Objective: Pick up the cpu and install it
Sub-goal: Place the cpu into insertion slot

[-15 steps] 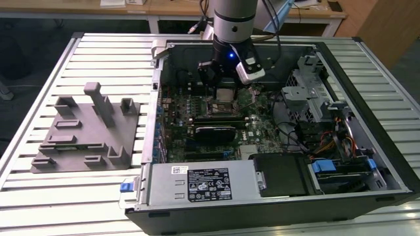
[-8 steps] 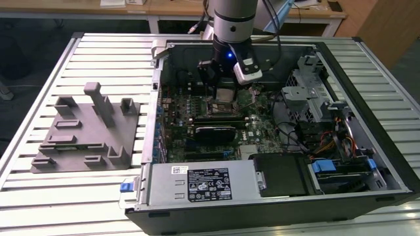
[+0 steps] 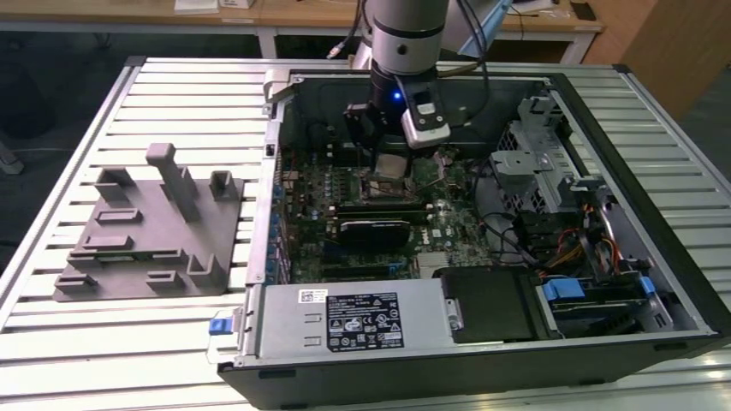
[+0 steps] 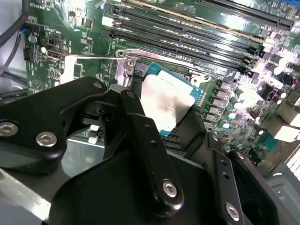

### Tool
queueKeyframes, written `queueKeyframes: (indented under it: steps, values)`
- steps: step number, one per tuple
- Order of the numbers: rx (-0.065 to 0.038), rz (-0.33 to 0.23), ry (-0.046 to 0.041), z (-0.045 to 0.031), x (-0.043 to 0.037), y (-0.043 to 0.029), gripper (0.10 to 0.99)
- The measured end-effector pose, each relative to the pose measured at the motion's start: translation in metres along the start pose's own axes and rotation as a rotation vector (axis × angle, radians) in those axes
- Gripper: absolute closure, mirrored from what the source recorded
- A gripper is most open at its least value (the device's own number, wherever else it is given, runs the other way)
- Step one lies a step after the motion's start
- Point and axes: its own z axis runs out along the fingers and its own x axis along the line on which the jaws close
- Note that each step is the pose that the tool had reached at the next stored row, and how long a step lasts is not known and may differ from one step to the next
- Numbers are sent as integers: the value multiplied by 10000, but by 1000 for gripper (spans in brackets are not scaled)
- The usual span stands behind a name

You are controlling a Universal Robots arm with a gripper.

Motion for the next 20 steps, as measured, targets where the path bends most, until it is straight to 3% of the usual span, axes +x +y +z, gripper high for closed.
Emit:
queueKeyframes:
  steps: [20]
  values:
    - [54, 2434, 8, 1, 0, 0, 545]
